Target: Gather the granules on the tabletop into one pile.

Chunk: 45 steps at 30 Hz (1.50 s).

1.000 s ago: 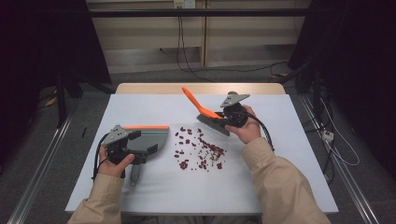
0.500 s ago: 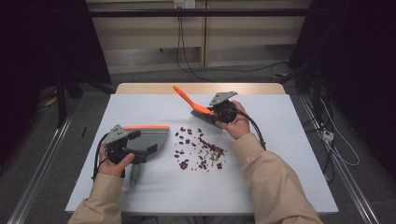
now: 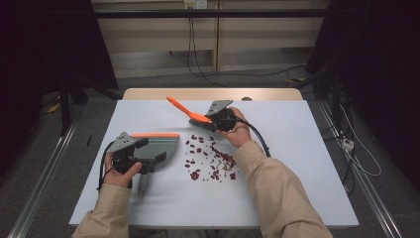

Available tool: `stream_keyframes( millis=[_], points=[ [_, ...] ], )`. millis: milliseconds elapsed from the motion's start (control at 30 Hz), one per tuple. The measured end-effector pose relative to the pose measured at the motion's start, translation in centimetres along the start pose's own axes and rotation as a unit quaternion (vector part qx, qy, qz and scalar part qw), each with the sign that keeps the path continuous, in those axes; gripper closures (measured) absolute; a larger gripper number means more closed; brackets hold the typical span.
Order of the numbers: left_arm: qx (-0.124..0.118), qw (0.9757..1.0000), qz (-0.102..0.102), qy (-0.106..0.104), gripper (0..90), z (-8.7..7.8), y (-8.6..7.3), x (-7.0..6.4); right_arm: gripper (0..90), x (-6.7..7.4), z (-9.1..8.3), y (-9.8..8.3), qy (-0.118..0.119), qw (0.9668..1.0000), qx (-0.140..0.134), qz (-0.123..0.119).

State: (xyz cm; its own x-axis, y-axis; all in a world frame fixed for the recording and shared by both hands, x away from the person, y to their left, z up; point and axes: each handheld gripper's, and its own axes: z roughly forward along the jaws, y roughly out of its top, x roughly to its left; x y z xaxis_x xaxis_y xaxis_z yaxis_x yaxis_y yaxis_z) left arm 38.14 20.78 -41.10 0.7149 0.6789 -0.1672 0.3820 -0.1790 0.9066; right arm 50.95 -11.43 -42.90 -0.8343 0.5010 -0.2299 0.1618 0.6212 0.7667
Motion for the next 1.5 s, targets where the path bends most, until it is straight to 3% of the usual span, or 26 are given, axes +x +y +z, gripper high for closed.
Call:
stream_keyframes(
  millis=[400, 500, 833, 1500],
  points=[
    [0.004, 1.0000, 0.000, 0.007, 6.2, -0.3, -0.3, 0.3, 71.2, 2.5, -1.3, 0.0, 0.060, 0.9975, 0.005, -0.038],
    [0.008, 0.9999, 0.004, 0.007, 6.2, -0.4, -0.3, 0.2, 71.2, 2.8, -1.8, -0.3, 0.070, 0.9970, -0.002, -0.031],
    [0.011, 0.9999, 0.009, 0.006, 6.2, -0.7, -0.7, 0.2, 70.9, 4.2, -3.2, -0.8, 0.103, 0.9935, -0.002, -0.048],
    [0.016, 0.9998, 0.009, 0.008, 6.2, -1.6, -1.3, 0.6, 71.0, 5.7, -5.5, -1.3, 0.122, 0.9916, 0.008, -0.044]
  ],
)
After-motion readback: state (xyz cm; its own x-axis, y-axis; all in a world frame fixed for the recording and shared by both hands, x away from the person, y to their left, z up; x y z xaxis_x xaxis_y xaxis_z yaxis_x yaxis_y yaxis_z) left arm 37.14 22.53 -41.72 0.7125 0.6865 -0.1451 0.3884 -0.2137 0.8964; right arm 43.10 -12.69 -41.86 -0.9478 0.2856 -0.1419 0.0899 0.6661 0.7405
